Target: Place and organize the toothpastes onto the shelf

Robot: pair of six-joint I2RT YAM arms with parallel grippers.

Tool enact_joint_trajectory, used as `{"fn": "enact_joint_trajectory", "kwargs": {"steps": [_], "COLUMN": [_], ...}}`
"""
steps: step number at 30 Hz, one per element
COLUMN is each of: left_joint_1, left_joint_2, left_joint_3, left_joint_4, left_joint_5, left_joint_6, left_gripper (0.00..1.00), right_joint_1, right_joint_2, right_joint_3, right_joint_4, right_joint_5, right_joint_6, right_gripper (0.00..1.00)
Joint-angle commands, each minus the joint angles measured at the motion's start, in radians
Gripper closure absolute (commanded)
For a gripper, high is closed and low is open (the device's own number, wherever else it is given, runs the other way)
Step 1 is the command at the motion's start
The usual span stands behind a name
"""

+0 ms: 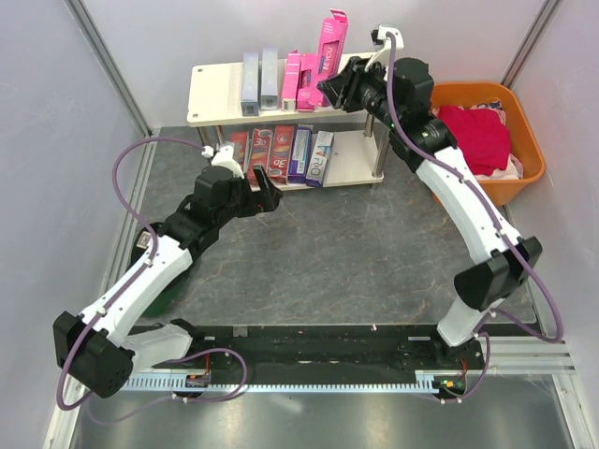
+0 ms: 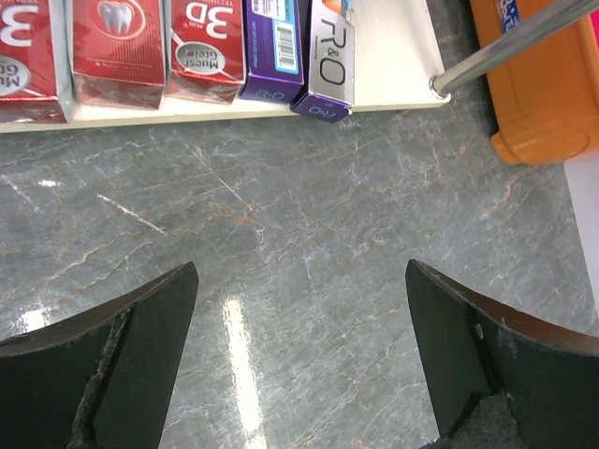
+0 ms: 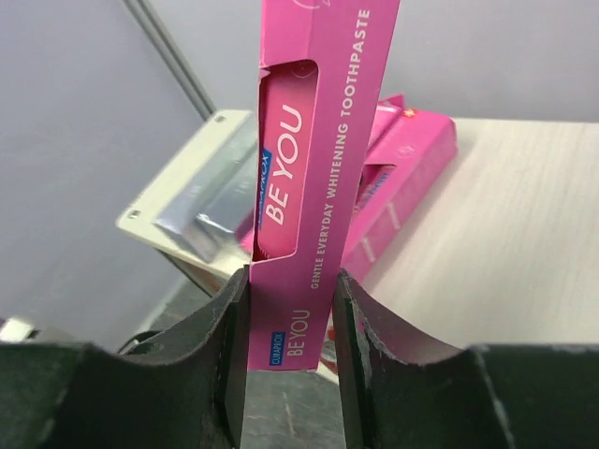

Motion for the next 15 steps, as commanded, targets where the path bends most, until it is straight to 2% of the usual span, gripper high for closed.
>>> {"fn": "enact_joint_trajectory", "kwargs": {"steps": [1,8,15], "left_joint_1": [0.005,0.005,0.005], "left_joint_2": [0.012,0.016,0.016], "left_joint_3": [-0.008,-0.014,-0.019], "left_joint_4": [0.007,0.007,0.012], "left_joint_5": [0.024,0.024,0.027], "left_joint_6": [0.03,0.024,0.021], "left_gripper": [0.01,0.01,0.01], "right_joint_1": [-0.058,-0.104,-0.121], "right_joint_2": [0.076,0.183,0.262], "right_joint_3": [0.131,0.203,0.274], "right_joint_4": [-0.057,-0.078,-0.104], "right_joint_5": [-0.063,-0.126,-0.209], "right_joint_6": [-0.016,0.018,0.069], "right_gripper": [0.68,0.66,0.59]}}
